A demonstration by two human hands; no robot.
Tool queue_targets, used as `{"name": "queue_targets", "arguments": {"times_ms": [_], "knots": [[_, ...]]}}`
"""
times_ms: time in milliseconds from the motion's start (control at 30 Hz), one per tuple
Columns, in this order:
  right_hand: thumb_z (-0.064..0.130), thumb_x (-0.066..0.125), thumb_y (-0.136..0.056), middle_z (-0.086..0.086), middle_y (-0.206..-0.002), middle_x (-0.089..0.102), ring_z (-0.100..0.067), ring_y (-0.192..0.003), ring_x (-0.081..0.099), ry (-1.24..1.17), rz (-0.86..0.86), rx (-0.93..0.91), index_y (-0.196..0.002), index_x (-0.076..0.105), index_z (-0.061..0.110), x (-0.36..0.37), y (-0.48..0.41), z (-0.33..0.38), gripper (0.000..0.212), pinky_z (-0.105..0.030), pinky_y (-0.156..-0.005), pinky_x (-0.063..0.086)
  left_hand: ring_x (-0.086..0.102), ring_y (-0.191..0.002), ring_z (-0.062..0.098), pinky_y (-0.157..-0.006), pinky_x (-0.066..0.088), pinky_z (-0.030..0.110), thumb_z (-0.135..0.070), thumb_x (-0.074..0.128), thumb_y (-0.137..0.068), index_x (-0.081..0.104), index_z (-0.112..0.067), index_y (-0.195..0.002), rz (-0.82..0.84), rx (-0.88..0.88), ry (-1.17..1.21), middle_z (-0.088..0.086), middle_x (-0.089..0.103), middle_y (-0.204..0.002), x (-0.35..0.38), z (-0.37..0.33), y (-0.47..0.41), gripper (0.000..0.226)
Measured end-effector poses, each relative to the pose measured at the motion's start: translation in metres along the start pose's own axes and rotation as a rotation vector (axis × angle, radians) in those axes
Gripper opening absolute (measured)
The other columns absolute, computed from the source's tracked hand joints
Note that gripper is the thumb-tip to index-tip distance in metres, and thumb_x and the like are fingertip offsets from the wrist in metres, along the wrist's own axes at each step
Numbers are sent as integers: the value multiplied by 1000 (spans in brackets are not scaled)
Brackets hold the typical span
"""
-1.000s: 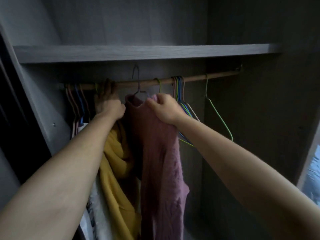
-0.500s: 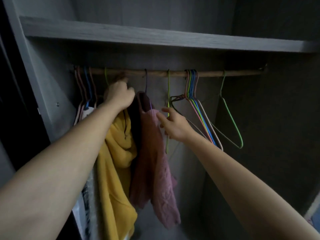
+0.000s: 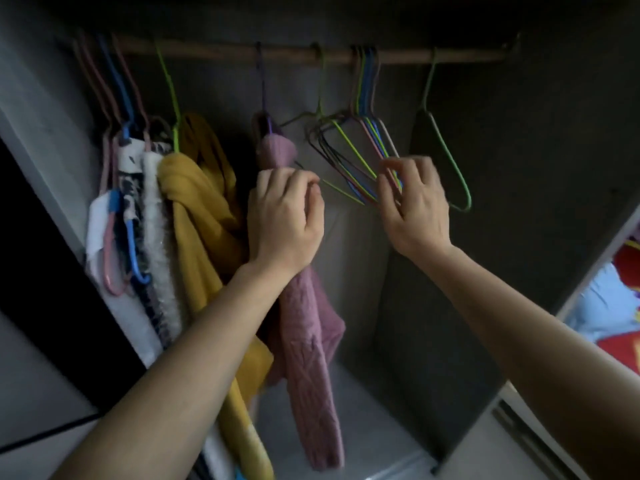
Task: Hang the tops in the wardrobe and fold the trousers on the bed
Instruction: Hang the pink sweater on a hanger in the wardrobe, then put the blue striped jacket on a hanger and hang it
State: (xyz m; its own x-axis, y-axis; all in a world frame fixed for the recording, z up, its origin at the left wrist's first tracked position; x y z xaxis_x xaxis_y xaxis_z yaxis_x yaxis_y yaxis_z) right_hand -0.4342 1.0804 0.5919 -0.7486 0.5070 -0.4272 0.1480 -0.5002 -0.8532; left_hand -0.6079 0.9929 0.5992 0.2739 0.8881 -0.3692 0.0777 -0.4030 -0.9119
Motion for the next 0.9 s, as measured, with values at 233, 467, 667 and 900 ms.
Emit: {"name": "queue_targets", "arguments": {"times_ms": [233, 467, 667, 900], "knots": [[38, 54, -98, -16, -156, 28, -31, -142, 31, 377, 74, 151, -144, 45, 15, -50, 122, -55, 52, -43, -115, 27, 56, -108, 21, -105, 23, 52, -31, 49, -95, 67, -23, -98, 61, 146, 25, 0, 64, -106, 40, -58, 61, 20], [44, 47, -99, -17, -158, 25, -35, -142, 30, 671, 148, 451, -148, 37, 16, -175, 223, -101, 57, -49, -112, 29, 56, -96, 23, -103, 32, 49, -28, 50, -94, 66, -20, -91, 332, 184, 374, 1, 62, -94, 69, -166, 117, 18], [40, 51, -97, -20, -153, 34, -37, -137, 36, 825, 94, 602, -145, 42, 10, -299, 303, -68, 58, -47, -111, 30, 55, -88, 29, -92, 32, 43, -29, 41, -97, 63, -15, -87, 407, 335, 453, 7, 63, -87, 26, -266, 149, 28], [38, 56, -94, -16, -150, 39, -35, -137, 38, 1022, 1, 853, -143, 47, 13, -474, 483, 53, 55, -45, -108, 29, 55, -84, 36, -78, 31, 43, -28, 43, -96, 56, -9, -78, 552, 508, 671, 20, 62, -84, -75, -439, 252, 29]]}}
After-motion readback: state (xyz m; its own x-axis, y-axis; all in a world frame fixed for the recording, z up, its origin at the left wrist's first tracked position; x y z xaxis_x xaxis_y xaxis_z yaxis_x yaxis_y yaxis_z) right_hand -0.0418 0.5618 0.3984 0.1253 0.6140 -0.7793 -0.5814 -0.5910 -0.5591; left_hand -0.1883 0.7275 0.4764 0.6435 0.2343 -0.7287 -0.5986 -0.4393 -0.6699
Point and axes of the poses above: each hand's wrist, its own y-axis away from the middle knuckle, its own x-axis out of the palm, z = x × y, the point moved 9 cm from there along -y, towards the middle knuckle
